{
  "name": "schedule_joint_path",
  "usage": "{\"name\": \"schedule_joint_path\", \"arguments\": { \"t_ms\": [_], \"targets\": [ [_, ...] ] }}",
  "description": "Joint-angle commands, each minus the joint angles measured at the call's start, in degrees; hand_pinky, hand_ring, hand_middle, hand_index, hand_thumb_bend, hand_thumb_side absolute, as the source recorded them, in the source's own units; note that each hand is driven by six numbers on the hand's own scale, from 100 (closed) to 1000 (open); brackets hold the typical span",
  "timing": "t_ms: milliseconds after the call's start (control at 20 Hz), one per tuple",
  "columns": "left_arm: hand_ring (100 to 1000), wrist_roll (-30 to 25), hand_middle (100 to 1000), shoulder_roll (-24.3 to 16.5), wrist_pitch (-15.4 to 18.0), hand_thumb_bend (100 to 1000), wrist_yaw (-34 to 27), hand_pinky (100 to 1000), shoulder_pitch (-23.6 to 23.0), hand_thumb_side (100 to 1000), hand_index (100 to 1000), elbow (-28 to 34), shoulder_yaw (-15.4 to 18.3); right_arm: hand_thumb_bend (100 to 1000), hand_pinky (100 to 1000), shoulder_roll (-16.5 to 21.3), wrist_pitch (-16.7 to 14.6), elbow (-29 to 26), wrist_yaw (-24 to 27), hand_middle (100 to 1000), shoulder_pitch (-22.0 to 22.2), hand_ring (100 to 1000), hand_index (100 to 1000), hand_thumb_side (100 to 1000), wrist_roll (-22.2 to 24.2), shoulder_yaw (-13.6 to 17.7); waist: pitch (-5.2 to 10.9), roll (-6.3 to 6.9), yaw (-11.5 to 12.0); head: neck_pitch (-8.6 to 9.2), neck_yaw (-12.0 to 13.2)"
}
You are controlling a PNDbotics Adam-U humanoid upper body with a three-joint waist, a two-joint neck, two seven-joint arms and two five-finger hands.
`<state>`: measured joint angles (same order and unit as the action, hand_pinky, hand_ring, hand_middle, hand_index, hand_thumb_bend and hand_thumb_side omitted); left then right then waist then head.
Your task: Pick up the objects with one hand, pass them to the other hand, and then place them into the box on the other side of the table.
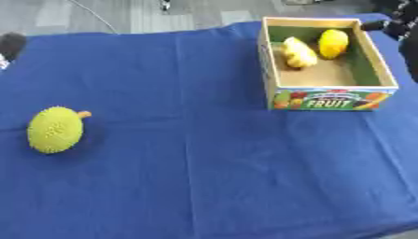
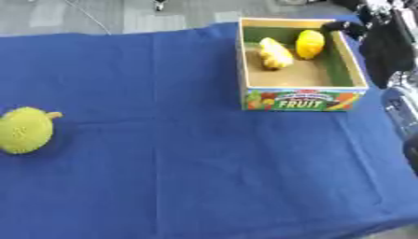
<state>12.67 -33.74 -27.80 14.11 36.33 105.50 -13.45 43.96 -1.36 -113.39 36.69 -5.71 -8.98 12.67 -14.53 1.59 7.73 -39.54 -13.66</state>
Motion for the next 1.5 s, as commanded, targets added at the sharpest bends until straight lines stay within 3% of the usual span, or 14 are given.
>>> {"name": "schedule_joint_path", "arguments": {
  "t_ms": [50,200,500,750,1150,1500],
  "targets": [
    [722,-5.7,642,-5.1,-2.7,826,-0.6,787,2.6,425,780,-1.5,0.5,100,621,0.5,0.3,-1.2,-1.0,862,0.0,876,969,607,1.0,0.2,1.54,0.75,-0.2,-0.5,1.7],
    [739,-13.0,662,-8.3,-5.4,860,-1.4,801,5.1,346,777,-4.2,-0.6,100,620,0.4,0.4,-1.2,-1.7,862,0.2,875,967,604,1.3,0.1,1.74,1.01,-0.4,-0.64,2.7],
    [763,-27.7,695,-11.9,-8.3,849,1.0,821,9.0,274,766,-10.2,-3.0,100,618,0.3,0.5,-1.2,-2.7,859,0.6,872,963,601,1.4,-0.3,1.96,1.24,-0.8,-0.53,4.4],
    [781,-38.1,723,-12.6,-8.5,860,5.4,836,11.8,284,764,-14.4,-5.8,100,617,0.3,1.0,-1.2,-3.3,857,0.6,870,962,600,1.8,-0.7,2.1,1.33,-1.0,-0.46,5.4],
    [791,-46.5,739,-12.0,-7.1,852,11.6,841,15.4,262,783,-17.4,-8.4,100,615,-0.2,1.9,-1.2,-3.0,856,0.9,868,962,610,1.4,-0.6,2.26,1.32,-1.1,-0.5,6.1],
    [801,-52.2,751,-11.2,-5.5,823,11.6,850,17.6,194,787,-19.5,-10.5,100,613,-0.6,2.9,-1.2,-3.0,853,1.3,865,959,614,0.5,-0.4,2.29,1.31,-1.2,-0.56,6.5]
  ]
}}
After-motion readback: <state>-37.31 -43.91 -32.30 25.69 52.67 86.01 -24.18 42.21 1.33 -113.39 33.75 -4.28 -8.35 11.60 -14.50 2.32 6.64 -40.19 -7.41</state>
